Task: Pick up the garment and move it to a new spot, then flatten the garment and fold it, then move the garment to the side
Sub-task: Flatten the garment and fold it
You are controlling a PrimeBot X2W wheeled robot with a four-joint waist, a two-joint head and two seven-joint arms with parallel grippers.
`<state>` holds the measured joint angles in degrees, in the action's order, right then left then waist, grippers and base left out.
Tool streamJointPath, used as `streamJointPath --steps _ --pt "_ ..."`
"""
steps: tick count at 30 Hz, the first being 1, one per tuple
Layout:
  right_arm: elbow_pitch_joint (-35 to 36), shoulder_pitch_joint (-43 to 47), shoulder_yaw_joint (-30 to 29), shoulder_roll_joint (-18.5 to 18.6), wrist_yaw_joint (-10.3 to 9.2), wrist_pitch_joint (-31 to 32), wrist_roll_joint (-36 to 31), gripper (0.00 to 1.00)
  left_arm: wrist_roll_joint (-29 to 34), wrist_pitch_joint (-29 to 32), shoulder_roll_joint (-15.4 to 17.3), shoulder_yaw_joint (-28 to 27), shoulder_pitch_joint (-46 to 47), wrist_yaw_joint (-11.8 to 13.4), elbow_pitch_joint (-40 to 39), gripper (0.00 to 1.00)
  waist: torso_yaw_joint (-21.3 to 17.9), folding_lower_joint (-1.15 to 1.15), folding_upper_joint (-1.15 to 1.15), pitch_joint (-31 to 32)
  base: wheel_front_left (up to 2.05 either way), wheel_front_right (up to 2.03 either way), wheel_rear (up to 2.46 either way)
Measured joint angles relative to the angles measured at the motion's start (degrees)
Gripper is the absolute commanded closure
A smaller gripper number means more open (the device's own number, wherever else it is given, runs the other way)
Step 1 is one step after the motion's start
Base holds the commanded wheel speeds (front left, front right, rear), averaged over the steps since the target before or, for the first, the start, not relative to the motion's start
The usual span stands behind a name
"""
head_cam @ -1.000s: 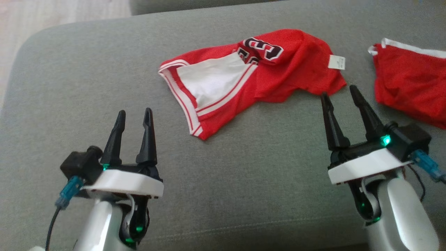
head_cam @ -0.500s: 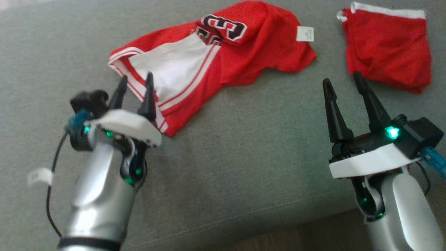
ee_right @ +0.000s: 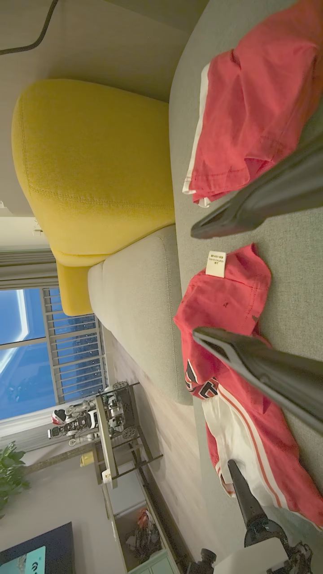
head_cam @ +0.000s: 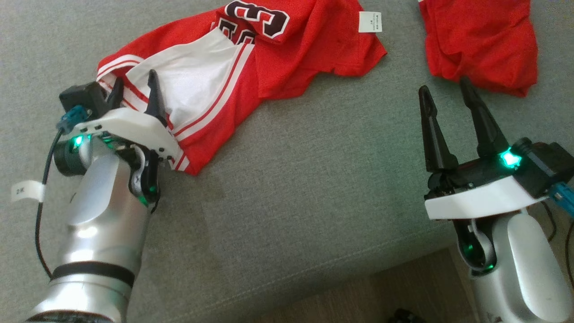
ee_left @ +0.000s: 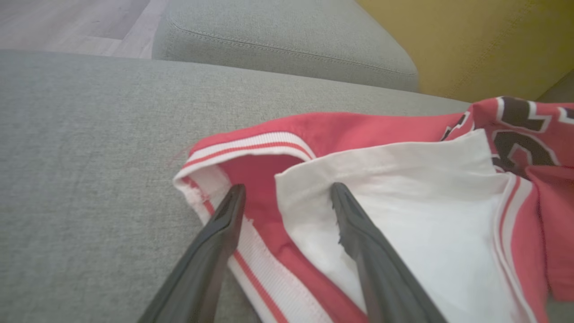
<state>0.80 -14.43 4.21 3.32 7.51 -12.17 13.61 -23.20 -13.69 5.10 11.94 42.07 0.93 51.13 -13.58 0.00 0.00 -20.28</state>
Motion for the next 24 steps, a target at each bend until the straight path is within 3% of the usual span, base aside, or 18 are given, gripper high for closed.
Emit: streamJointPath --steps 2,3,4,5,6,17,24 --pt "-0.18 -0.02 -0.03 -0.01 0.00 -0.04 0.00 0.00 0.00 -0.09 -0.01 -0.03 0.55 -0.62 1.05 0.00 0.06 0.00 0.00 -0.07 0.00 0.00 0.00" --pt "-0.21 -0.02 -0.07 -0.01 0.00 -0.07 0.00 0.00 0.00 -0.11 -0.07 -0.02 0.82 -0.99 1.33 0.23 0.12 0.00 0.00 -0.10 0.00 0.00 0.00" --pt "-0.30 -0.05 -0.07 -0.01 0.00 -0.23 0.00 0.00 0.00 -0.19 -0.11 -0.01 1.05 -1.42 1.53 0.23 0.19 0.00 0.00 -0.10 0.00 0.00 0.00" --pt "-0.46 -0.09 -0.07 -0.02 0.00 -0.47 0.00 0.00 0.00 -0.54 -0.16 0.03 1.24 -2.00 1.71 0.75 0.27 0.00 0.00 -0.09 0.00 0.00 0.00" --pt "-0.57 -0.12 -0.09 -0.02 0.00 -0.47 -0.01 0.00 0.00 -0.54 -0.27 0.05 1.44 -2.07 1.83 1.00 0.37 0.00 0.00 -0.07 0.00 0.00 0.00" --pt "-2.52 -0.13 -0.85 -0.03 0.00 -0.44 -0.56 0.00 3.50 -0.59 -1.70 0.57 -1.27 -3.54 -5.56 1.00 2.94 -0.01 0.00 2.70 0.00 0.00 0.00" --pt "-3.98 -0.14 -2.30 -0.03 0.00 -0.16 -1.01 0.00 7.40 -0.59 -0.38 -0.23 -4.98 -4.04 -20.49 1.00 6.17 -0.01 0.00 6.63 0.00 0.00 0.00"
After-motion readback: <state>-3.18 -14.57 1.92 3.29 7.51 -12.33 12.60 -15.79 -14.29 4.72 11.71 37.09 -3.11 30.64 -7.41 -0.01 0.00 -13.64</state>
